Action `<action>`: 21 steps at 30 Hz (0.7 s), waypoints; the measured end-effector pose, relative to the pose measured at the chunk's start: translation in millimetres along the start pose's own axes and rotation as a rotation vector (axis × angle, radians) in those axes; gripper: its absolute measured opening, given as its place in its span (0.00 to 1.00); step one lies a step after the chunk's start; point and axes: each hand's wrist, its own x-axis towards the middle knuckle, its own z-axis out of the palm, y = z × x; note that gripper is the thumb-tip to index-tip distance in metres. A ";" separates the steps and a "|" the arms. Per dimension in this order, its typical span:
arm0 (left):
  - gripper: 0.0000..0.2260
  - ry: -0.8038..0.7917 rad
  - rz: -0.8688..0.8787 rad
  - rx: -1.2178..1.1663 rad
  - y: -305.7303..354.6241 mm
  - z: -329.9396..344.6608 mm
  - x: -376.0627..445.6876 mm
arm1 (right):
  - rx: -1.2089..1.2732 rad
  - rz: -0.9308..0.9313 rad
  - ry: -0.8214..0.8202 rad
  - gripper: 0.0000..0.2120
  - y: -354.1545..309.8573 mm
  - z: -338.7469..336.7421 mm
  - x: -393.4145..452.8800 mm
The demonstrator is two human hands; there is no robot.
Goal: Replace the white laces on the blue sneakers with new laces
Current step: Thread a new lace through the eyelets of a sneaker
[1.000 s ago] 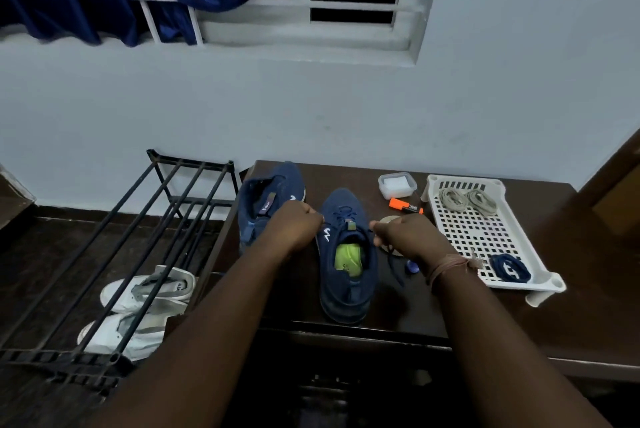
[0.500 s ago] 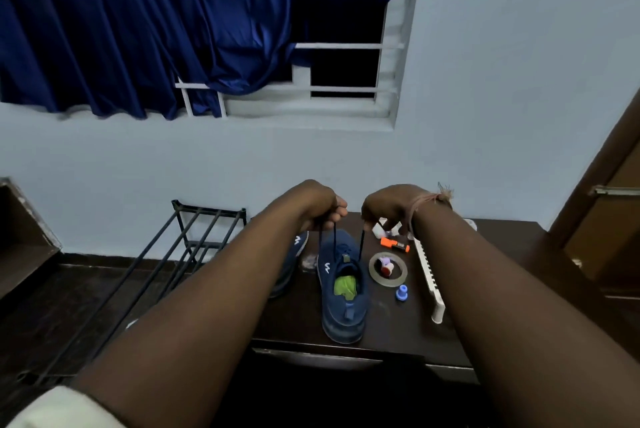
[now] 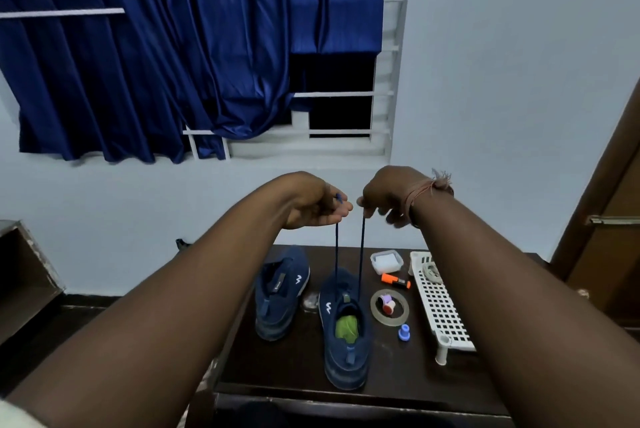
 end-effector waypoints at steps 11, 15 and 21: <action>0.11 0.299 0.426 0.316 -10.4 -1.5 24.1 | 0.696 -0.020 -0.218 0.10 10.3 4.6 14.9; 0.06 0.303 0.501 0.169 -19.2 -0.5 30.9 | 0.895 -0.070 -0.221 0.11 28.4 9.6 24.7; 0.06 0.394 0.528 0.079 -27.0 9.2 41.8 | 0.727 -0.207 0.046 0.07 40.6 20.2 31.9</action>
